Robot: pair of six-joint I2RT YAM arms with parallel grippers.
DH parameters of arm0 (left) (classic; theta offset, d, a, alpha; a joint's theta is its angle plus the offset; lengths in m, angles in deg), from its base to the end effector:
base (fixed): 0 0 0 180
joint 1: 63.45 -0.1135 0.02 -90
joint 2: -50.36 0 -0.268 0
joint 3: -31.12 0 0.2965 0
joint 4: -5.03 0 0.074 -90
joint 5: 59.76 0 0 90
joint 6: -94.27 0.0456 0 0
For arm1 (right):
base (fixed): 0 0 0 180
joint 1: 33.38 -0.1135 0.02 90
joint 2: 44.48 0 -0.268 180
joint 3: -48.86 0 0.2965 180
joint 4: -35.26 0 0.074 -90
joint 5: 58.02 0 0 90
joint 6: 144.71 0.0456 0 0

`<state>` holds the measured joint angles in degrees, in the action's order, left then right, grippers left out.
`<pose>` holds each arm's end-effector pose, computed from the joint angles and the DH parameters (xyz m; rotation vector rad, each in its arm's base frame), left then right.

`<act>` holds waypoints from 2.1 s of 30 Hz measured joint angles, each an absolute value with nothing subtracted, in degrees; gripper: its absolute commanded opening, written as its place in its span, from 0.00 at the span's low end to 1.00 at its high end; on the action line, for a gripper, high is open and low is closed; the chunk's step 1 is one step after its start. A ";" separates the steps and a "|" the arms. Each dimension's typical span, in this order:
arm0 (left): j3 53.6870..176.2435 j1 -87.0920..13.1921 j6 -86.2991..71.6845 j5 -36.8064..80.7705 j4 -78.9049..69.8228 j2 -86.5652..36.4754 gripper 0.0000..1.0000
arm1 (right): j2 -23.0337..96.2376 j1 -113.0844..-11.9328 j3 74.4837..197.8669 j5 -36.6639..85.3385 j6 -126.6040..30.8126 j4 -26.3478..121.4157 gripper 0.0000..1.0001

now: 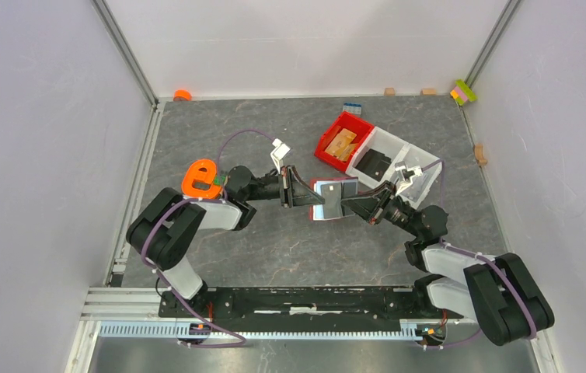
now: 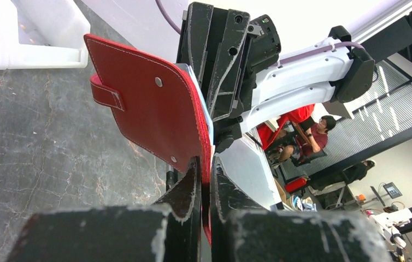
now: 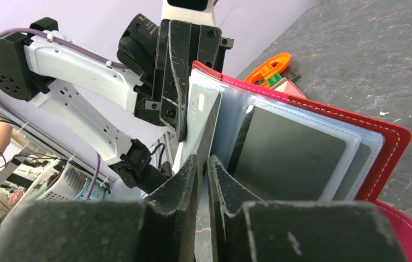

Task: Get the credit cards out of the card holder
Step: Remove the credit card from the card holder.

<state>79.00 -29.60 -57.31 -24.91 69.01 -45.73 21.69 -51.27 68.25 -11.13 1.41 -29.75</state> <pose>0.2634 -0.2218 0.1861 0.6207 1.6387 -1.9167 0.1966 0.0962 0.1761 -0.2515 1.4997 1.5314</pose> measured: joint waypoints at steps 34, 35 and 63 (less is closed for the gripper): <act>79.00 -29.56 -57.42 -25.20 69.32 -45.47 0.02 | 14.96 -50.86 68.22 -8.36 -3.53 -20.79 0.02; 79.00 -29.56 -57.42 -25.20 69.32 -45.36 0.02 | 15.79 -50.75 68.22 -8.77 -2.99 -22.21 0.04; 78.91 -28.23 -56.68 -25.26 66.70 -43.15 0.02 | 16.82 -50.99 68.25 -9.41 -1.24 -25.86 0.00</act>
<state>78.91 -28.23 -56.68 -25.26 66.70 -43.15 16.82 -50.99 68.25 -9.41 -1.24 -25.86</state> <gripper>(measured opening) 0.056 0.010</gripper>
